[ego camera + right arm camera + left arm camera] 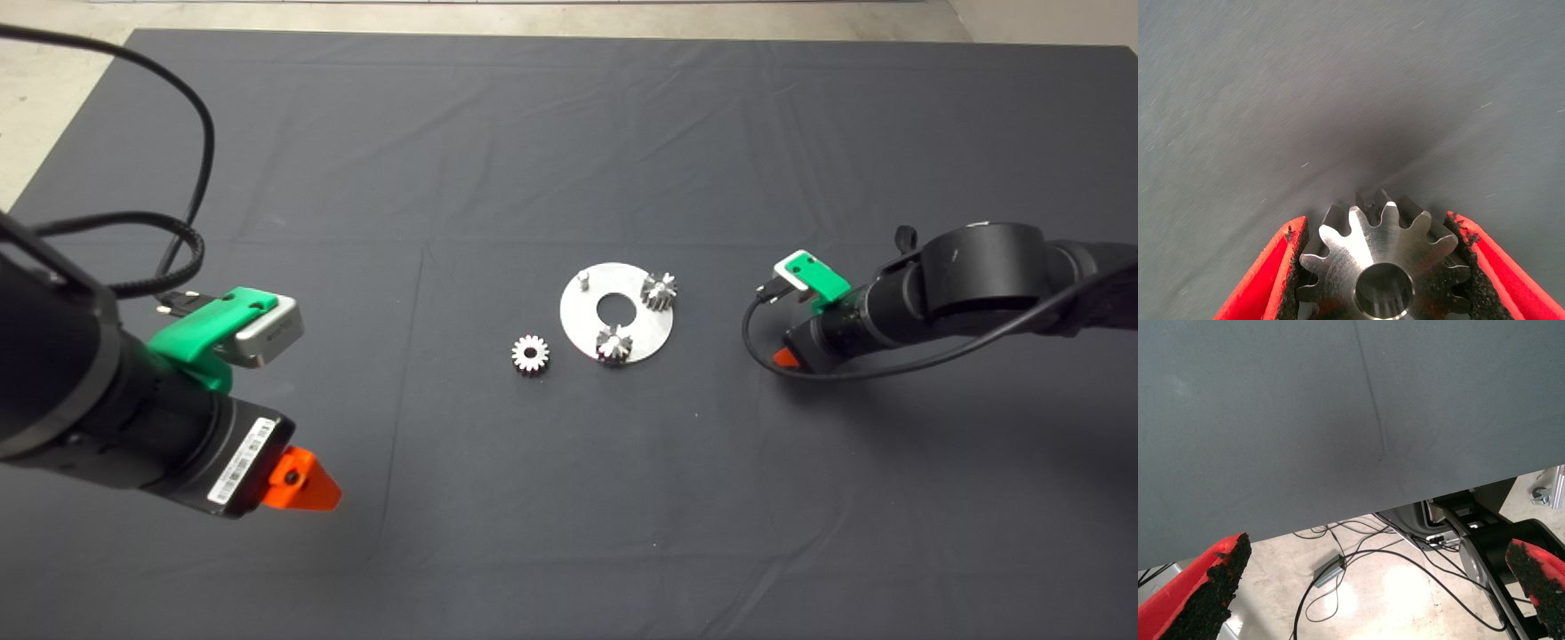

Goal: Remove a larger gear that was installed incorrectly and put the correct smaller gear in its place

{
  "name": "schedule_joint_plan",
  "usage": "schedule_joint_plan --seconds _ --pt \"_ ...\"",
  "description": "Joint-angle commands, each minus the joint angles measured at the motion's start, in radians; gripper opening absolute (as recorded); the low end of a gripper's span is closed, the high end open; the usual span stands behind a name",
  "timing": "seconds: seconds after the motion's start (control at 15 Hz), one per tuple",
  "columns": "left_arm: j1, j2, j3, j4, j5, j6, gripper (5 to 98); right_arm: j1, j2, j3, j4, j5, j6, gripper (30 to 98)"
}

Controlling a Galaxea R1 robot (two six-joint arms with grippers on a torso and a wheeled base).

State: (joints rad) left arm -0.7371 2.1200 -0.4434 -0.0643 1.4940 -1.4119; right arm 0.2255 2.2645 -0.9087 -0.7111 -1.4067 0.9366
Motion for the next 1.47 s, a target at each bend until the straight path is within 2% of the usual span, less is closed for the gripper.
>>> schedule_joint_plan --seconds 0.0,0.2,0.33,0.53,0.67,0.93,1.0,1.07,1.13,1.27,1.4 --pt "-0.013 0.005 0.003 -0.014 0.006 0.001 98.1 0.026 -0.021 0.038 -0.039 0.005 0.007 50.9" --pt "-0.011 0.017 -0.013 -0.006 0.003 -0.003 98.1 0.026 -0.024 0.050 -0.050 0.003 0.007 51.3" --pt "-0.003 0.054 -0.079 0.058 0.005 0.001 98.1 0.026 -0.021 0.052 -0.050 0.003 0.007 51.3" --pt "0.028 0.172 -0.183 0.121 0.011 0.001 98.1 0.026 -0.021 0.052 -0.050 0.005 0.007 51.5" --pt "0.033 0.251 -0.266 0.145 0.011 0.001 98.1 0.031 -0.024 0.052 -0.050 0.003 0.007 53.1" --pt "0.062 0.337 -0.357 0.185 0.006 -0.001 98.1 0.037 -0.041 0.079 -0.048 -0.001 0.010 53.1" --pt "0.067 0.367 -0.372 0.192 0.006 -0.002 98.1 0.048 -0.052 0.108 -0.047 -0.008 0.015 53.1" --pt "0.076 0.389 -0.382 0.203 0.008 -0.004 98.1 0.092 -0.060 0.125 -0.039 -0.020 0.030 53.1" --pt "0.080 0.401 -0.388 0.205 0.008 -0.007 98.1 0.144 -0.074 0.133 -0.013 -0.025 0.037 53.1" --pt "0.088 0.412 -0.394 0.216 0.006 -0.010 98.1 0.216 -0.120 0.191 0.153 -0.029 0.037 55.3" --pt "0.136 0.413 -0.409 0.256 0.006 -0.013 98.1 0.345 -0.146 0.255 0.359 -0.030 0.064 57.4"
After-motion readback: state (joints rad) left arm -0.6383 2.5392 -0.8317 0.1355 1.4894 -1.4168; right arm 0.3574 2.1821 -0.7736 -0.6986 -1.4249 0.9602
